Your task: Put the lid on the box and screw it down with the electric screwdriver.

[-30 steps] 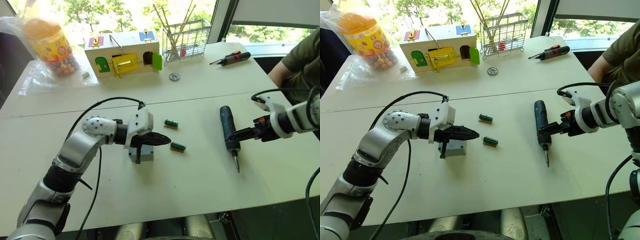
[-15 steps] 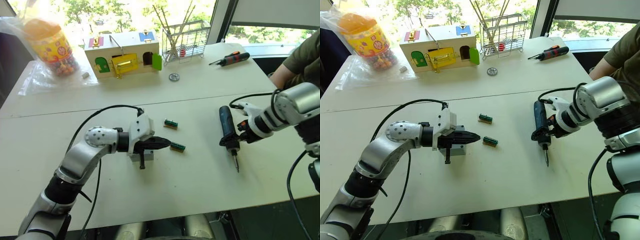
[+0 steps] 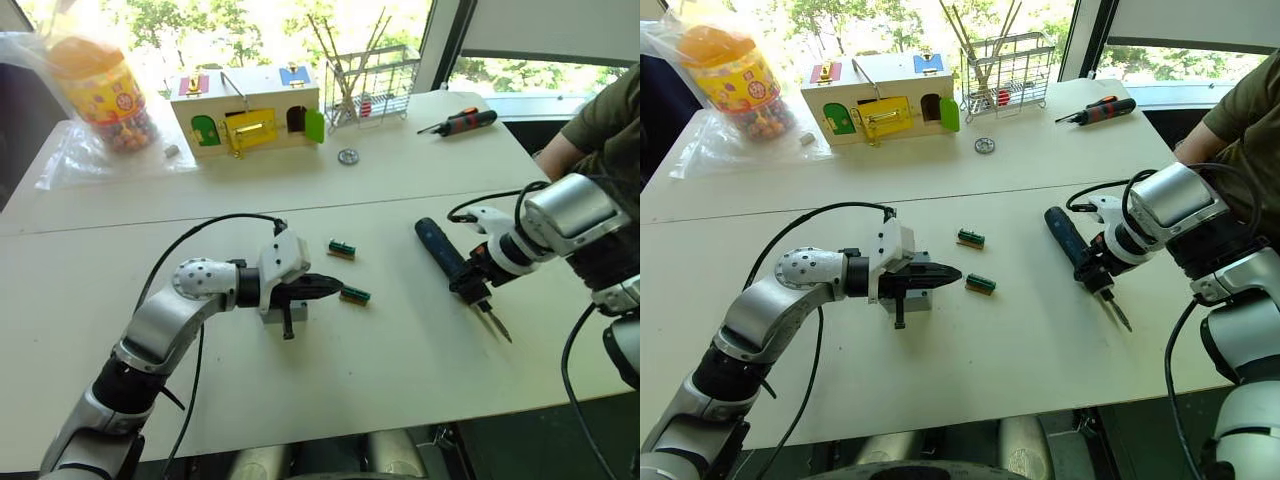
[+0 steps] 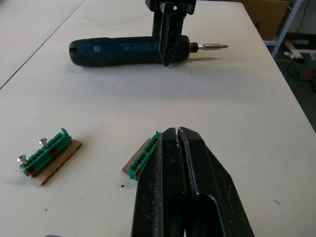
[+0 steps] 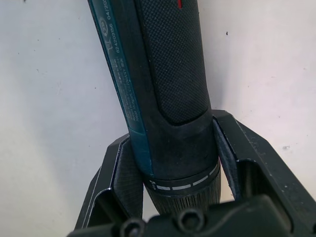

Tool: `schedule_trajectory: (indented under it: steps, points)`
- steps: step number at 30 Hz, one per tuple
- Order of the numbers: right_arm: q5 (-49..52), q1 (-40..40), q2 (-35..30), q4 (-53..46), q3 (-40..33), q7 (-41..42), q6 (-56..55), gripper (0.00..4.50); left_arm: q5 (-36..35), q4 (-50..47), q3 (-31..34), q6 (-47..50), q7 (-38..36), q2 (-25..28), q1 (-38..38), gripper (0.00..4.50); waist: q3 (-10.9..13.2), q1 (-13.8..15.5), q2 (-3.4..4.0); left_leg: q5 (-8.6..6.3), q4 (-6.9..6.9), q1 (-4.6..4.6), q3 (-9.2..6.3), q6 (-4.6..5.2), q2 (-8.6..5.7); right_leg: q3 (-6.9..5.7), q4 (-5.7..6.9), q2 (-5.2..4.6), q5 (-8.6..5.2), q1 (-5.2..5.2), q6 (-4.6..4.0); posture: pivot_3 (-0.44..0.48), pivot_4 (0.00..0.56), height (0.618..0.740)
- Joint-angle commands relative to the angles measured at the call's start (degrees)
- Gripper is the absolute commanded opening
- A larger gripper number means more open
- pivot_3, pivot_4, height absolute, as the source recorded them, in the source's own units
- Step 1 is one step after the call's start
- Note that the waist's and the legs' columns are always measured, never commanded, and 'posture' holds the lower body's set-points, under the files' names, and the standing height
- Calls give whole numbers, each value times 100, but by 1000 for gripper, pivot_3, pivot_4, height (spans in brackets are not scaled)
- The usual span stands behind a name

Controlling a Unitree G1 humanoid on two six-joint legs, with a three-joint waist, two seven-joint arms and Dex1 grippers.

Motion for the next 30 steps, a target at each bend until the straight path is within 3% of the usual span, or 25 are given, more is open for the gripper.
schedule_trajectory:
  steps: [1, 7, 11, 14, 16, 19, 24, 28, 30]
  points:
    - [-205, 68, -19, 32, 141, 335, -234, 1768, -10, -25, 172, -76, -33, 95, -40, 0, 0, -4, 0, 0, 0, 0, 0, 0, 0, 0, 0, 0, 0, 0, 0, 0, 150, 740]
    - [-516, -951, 406, 948, -1032, 541, -1015, 1768, -119, 308, 658, -78, -247, 560, -59, 0, 23, -69, 39, 0, -6, -1, 10, 0, 0, 12, 4, 1, 0, -13, 0, 0, 150, 740]
    - [-39, -1574, 799, 1244, -2726, 394, -979, 1768, -541, 419, 1198, 164, -445, 822, 54, 0, 42, -46, 68, 1, -36, -14, 18, -2, 5, 11, 9, 0, 0, -51, 0, 0, 150, 740]
    - [750, -1092, 1435, -35, -4830, -138, -1639, 1768, -753, 402, 1498, 406, -574, 1106, 204, 0, 42, -32, 64, 1, -35, -25, 8, -4, 15, -4, 5, 0, 0, -65, -1, 0, 150, 740]
    - [945, -603, 1993, -1032, -5688, -742, -2131, 1768, -843, 364, 1599, 545, -620, 1266, 259, 0, 41, -25, 63, -6, -37, -27, 1, -14, 21, -12, 6, 3, 0, -57, -1, 0, 150, 740]
    - [1048, 648, 2922, -2988, -5845, -1492, -2551, 1768, -981, 278, 1609, 817, -727, 1507, 249, 0, 31, 5, 48, -5, -8, -25, -8, -15, 17, -16, 10, 2, 1, -34, -1, 0, 150, 740]
    - [2712, 1266, 4673, -3660, -6372, -2373, -2505, 1768, -907, 331, 1405, 849, -837, 1653, 190, 0, 48, -60, 77, -5, 26, -15, 4, -14, 9, -1, 29, 8, 7, -23, -3, 0, 150, 740]
    - [1516, 2176, 4554, -4567, -4809, -1932, -3549, 1768, -679, 408, 1144, 740, -779, 1563, 120, 0, 48, -48, 76, -6, -8, -11, -9, -14, 13, -15, 25, 9, 7, -32, -3, 0, 150, 740]
    - [1408, 2515, 4785, -4623, -4455, -1937, -3954, 1768, -495, 549, 1077, 585, -623, 1412, 79, 0, 48, -97, 76, -6, -18, -10, -1, -13, 10, -12, 24, 7, 7, -37, -3, 0, 150, 740]
